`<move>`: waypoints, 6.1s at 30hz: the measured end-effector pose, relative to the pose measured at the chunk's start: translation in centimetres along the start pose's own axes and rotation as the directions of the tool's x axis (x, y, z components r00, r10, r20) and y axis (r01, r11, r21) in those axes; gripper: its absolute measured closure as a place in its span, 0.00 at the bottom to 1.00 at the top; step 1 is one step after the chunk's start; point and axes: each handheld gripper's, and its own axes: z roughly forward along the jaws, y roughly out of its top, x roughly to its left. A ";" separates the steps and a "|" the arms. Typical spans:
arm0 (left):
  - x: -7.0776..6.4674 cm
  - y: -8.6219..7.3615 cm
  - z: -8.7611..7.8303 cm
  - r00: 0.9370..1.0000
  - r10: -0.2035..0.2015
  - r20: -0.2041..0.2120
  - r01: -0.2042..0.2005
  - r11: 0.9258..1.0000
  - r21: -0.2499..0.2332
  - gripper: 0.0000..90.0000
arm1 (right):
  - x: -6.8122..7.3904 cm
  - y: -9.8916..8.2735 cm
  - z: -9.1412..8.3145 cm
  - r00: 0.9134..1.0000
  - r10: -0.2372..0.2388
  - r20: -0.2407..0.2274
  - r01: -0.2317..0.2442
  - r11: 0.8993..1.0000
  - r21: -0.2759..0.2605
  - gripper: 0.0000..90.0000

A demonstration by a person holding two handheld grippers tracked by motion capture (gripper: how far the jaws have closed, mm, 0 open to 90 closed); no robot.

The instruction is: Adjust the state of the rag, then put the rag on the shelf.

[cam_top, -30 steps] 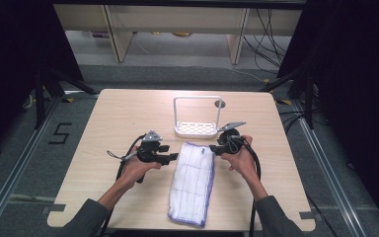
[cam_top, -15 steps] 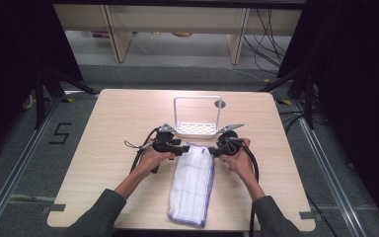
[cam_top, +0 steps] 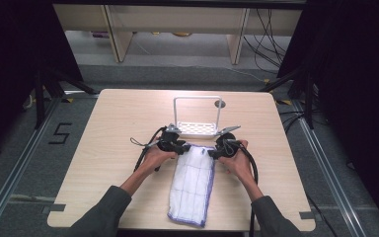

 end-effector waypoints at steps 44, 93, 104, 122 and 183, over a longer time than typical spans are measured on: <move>-1.2 0.9 -5.7 0.998 0.058 0.010 -0.057 0.995 -0.083 0.92 | 1.6 0.5 -3.0 0.990 -0.066 -0.121 0.052 0.992 -0.119 0.94; -6.6 12.1 -21.7 0.978 0.210 0.001 -0.204 0.952 -0.226 0.93 | 5.4 9.7 -20.6 0.958 -0.277 -0.073 0.230 0.896 -0.379 0.96; -4.5 16.3 -20.5 0.986 0.158 -0.061 -0.168 0.956 -0.239 0.93 | 2.8 13.3 -20.3 0.977 -0.210 -0.042 0.175 0.895 -0.410 0.96; -1.9 21.1 -19.1 0.983 0.118 -0.141 -0.154 0.949 -0.276 0.93 | 0.0 17.9 -19.5 0.994 -0.109 -0.006 0.096 0.897 -0.431 0.96; 7.1 18.9 -5.9 0.978 -0.021 -0.210 -0.032 0.969 -0.247 0.89 | -6.4 20.8 -5.8 0.994 0.062 0.092 -0.037 0.966 -0.255 0.94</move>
